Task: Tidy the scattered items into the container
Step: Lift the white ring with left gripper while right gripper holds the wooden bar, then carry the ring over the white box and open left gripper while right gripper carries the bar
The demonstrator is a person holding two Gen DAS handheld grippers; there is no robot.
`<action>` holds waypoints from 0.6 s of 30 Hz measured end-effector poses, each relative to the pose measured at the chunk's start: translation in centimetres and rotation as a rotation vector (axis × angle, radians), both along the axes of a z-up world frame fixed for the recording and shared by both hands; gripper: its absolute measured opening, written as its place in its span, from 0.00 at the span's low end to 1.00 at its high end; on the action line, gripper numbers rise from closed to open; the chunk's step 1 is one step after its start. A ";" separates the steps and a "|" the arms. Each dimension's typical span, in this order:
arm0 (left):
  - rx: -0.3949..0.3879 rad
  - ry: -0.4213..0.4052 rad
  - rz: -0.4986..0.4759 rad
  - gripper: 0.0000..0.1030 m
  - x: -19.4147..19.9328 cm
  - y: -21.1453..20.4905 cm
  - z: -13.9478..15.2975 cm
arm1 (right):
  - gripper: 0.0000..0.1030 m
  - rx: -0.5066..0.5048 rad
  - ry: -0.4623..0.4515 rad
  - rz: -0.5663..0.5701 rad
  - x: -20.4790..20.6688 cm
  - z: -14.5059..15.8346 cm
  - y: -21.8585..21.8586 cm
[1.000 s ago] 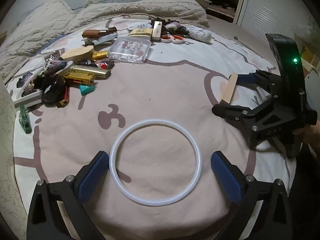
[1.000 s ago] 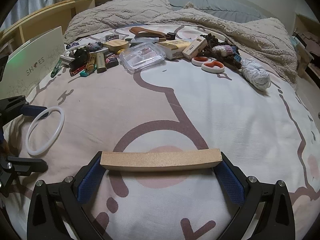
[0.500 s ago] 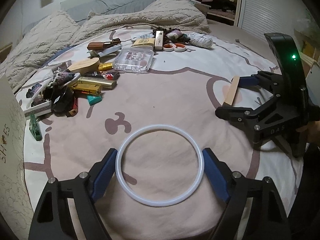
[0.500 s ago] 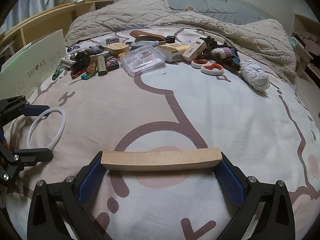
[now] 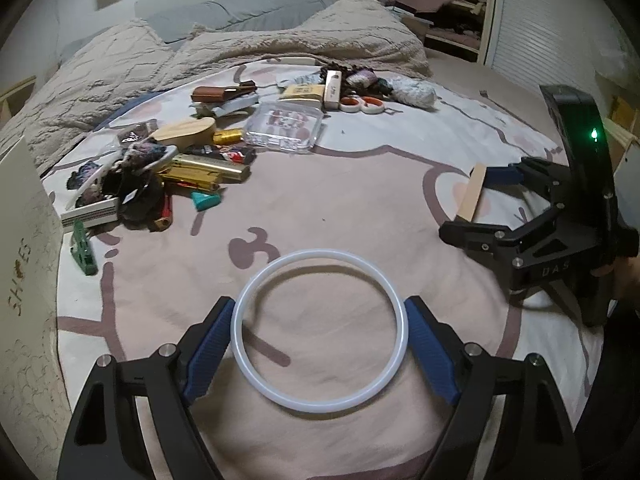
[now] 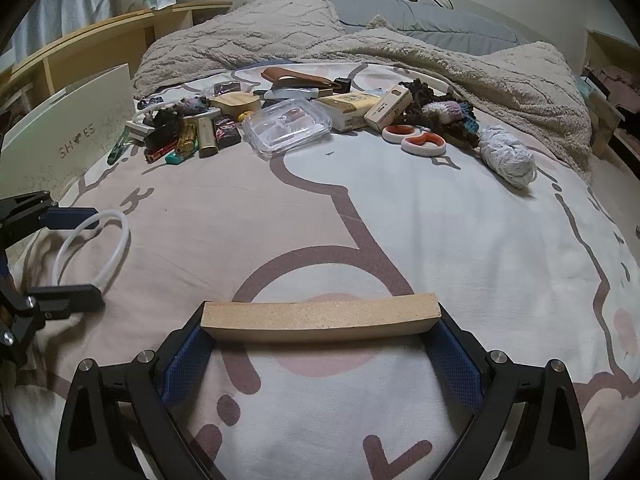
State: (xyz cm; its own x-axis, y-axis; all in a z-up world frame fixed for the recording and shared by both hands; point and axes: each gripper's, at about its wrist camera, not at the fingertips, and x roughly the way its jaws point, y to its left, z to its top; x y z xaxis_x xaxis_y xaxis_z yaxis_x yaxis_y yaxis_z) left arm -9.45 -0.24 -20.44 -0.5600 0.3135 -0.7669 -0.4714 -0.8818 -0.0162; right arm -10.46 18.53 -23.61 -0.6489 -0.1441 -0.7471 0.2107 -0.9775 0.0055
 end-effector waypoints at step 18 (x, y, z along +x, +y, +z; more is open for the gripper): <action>0.005 0.083 0.091 0.82 2.1 -2.1 5.1 | 0.97 -0.053 0.000 0.040 0.2 1.1 -0.1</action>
State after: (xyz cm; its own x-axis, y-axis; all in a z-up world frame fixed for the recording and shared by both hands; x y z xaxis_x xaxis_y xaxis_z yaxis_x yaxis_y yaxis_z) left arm -7.33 -2.33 -15.30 -0.6475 0.2620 -0.7156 -0.3893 -0.9210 0.0151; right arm -10.27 18.41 -22.51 -0.6416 -0.2094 -0.7379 0.2497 -0.9666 0.0571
